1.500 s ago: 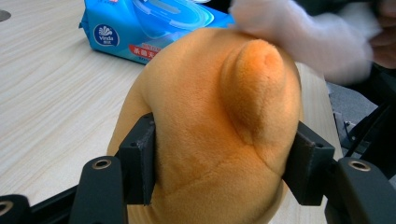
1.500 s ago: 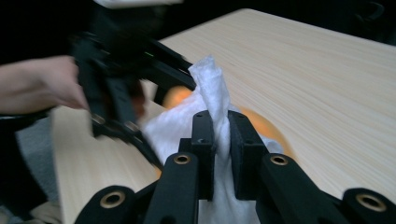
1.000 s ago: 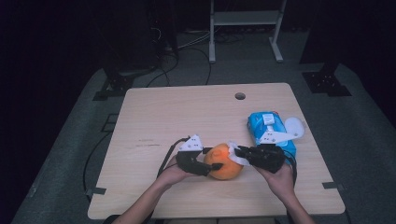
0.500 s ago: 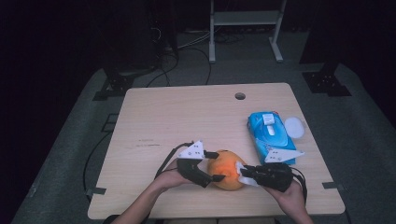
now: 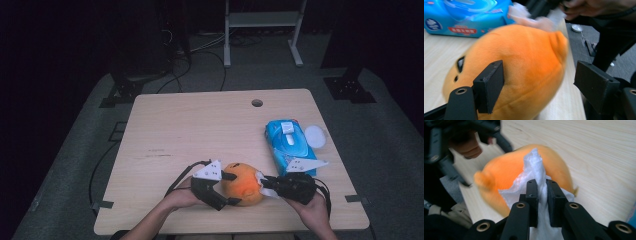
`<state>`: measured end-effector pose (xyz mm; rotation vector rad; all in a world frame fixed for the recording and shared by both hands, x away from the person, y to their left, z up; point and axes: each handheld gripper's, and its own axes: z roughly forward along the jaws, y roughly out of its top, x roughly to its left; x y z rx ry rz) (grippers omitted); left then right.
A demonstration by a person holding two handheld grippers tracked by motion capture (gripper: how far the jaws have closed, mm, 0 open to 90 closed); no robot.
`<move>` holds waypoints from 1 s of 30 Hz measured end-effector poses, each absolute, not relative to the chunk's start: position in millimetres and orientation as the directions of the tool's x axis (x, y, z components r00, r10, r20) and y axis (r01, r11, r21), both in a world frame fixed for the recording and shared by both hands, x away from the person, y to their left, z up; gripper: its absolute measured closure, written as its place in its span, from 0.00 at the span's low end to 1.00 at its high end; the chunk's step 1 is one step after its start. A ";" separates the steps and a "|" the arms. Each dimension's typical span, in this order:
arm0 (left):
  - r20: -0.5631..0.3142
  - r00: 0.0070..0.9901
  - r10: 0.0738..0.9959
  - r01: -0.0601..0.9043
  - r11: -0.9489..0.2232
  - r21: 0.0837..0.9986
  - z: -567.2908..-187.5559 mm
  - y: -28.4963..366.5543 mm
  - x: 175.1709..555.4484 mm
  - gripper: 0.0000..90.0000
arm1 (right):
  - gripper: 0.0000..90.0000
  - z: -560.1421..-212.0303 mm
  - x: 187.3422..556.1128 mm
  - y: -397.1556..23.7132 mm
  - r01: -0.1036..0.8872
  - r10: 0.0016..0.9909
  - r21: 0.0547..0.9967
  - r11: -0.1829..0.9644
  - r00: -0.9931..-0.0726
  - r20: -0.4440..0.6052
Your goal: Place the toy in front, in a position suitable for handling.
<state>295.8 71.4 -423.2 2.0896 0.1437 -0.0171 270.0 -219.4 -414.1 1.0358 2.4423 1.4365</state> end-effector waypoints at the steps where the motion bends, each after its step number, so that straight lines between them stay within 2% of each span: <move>1: -0.074 0.994 0.084 0.106 -0.500 0.860 -423.6 71.3 293.5 0.26 | 0.89 -414.2 272.2 -219.5 0.499 0.619 0.810 0.308 -0.752 0.228; 7: -0.081 0.997 -0.002 0.068 -0.532 0.844 -416.3 66.0 283.0 0.26 | 0.89 -417.5 287.3 -220.5 0.517 0.646 0.805 0.289 -0.726 0.235; 10: -0.065 0.998 0.023 0.068 -0.495 0.866 -404.6 67.5 291.7 0.26 | 0.88 -419.2 290.4 -221.0 0.499 0.641 0.811 0.306 -0.738 0.212; 13: -0.047 0.994 0.094 0.086 -0.459 0.884 -399.0 67.0 310.4 0.26 | 0.88 -421.0 292.2 -223.7 0.479 0.618 0.819 0.316 -0.759 0.205; 16: -0.072 0.988 0.134 0.127 -0.469 0.874 -406.0 62.4 328.4 0.26 | 0.88 -421.9 292.5 -225.0 0.464 0.605 0.825 0.323 -0.772 0.197; 21: -0.131 0.985 0.114 0.171 -0.496 0.851 -423.3 55.8 330.4 0.26 | 0.88 -424.1 295.2 -226.6 0.469 0.601 0.821 0.324 -0.773 0.205; 26: -0.082 0.996 0.031 0.085 -0.559 0.825 -417.7 56.0 317.2 0.24 | 0.88 -425.9 295.4 -224.7 0.469 0.600 0.819 0.329 -0.774 0.202; 30: -0.079 0.995 0.065 0.101 -0.509 0.855 -408.6 56.0 325.5 0.20 | 0.88 -426.1 294.0 -223.3 0.452 0.589 0.825 0.338 -0.785 0.189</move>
